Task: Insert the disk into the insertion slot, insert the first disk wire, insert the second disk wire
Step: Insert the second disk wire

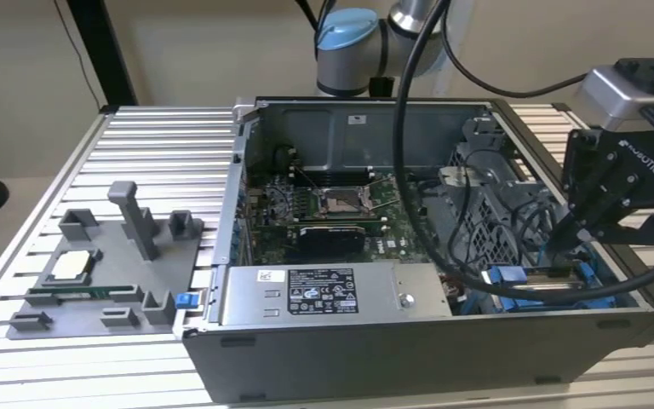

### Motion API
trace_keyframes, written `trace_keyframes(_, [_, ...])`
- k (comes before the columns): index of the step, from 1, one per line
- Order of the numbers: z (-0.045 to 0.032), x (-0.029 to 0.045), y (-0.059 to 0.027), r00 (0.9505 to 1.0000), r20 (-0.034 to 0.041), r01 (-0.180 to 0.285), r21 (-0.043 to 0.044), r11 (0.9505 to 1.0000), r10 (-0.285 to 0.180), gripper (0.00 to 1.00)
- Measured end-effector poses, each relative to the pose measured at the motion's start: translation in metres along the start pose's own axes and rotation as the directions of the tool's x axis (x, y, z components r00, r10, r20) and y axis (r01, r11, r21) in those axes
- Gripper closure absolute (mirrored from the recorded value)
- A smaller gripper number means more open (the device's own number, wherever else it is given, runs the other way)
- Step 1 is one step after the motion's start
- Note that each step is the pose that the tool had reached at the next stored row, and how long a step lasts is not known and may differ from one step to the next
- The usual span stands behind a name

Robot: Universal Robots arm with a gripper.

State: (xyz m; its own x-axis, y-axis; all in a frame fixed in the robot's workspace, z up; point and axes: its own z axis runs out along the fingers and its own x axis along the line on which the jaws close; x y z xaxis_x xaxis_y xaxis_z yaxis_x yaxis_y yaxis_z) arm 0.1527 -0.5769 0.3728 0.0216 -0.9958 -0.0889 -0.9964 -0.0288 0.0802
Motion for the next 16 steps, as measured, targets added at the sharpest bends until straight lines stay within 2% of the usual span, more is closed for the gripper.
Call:
trace_keyframes(3, [0.0030,0.0002,0.0041,1.0000,-0.0026,0.002,0.0191,0.9998,-0.002,1.00])
trace_keyframes(10, [0.0091,0.0005,0.0103,1.0000,-0.0061,0.006,0.0729,0.9973,-0.006,1.00])
trace_keyframes(12, [0.0089,0.0012,0.0104,0.9999,-0.0070,0.012,0.0797,0.9968,-0.012,1.00])
trace_keyframes(16, [0.0092,0.0027,0.0104,0.9995,-0.0082,0.031,0.0811,0.9962,-0.030,1.00])
